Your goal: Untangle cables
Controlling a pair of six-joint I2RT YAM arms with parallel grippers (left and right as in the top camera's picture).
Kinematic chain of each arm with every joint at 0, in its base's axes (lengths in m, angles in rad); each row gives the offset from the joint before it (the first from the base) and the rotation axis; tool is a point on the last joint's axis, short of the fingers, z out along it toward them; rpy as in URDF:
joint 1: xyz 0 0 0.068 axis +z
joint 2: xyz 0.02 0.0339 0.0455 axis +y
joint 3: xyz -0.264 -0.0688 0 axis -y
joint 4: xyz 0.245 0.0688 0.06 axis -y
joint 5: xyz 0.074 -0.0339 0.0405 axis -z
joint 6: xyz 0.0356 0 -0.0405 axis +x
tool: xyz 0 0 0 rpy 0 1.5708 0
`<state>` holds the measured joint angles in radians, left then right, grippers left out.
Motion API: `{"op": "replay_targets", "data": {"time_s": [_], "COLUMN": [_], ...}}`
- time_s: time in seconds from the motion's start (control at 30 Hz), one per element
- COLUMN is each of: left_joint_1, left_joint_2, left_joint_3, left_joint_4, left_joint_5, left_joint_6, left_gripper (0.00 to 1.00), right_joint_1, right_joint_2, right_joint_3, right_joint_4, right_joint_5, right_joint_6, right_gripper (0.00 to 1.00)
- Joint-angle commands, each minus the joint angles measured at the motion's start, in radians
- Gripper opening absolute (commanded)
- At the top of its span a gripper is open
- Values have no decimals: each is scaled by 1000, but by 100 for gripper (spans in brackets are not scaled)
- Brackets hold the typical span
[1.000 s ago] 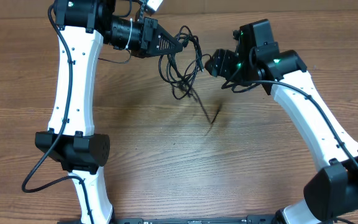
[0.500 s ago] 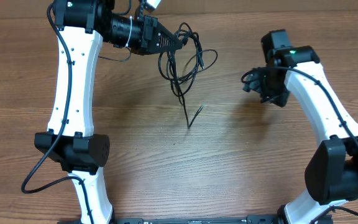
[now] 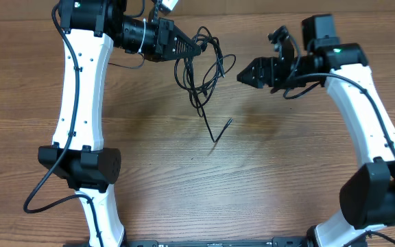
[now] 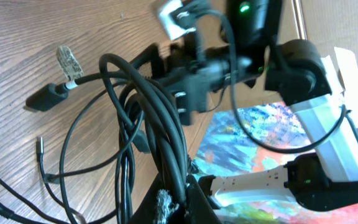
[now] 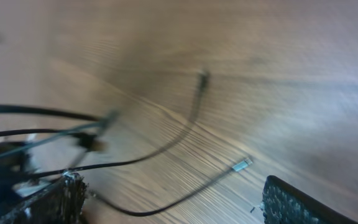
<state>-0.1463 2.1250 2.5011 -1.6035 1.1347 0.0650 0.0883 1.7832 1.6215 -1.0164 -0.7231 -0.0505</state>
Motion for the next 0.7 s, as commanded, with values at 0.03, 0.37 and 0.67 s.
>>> {"op": "replay_targets", "data": {"time_s": [0.03,0.37,0.67], "left_joint_1": [2,2,2], "left_joint_2": [-34,-34,-34], "left_joint_3": [26,26,26], "left_joint_4": [-19,-14,-14], "left_joint_5": [6,33,169], "left_joint_6": [70,-156,-308], "left_gripper": [4,4,4], "right_joint_1": [-49,47,167], "right_joint_2": [-17,14,14], "right_joint_3": [25,22,22], "right_joint_4": [20,130,253], "right_joint_5": [-240,-115,387], "right_joint_6": [-112,110,591], "right_gripper": [89,82,82]}}
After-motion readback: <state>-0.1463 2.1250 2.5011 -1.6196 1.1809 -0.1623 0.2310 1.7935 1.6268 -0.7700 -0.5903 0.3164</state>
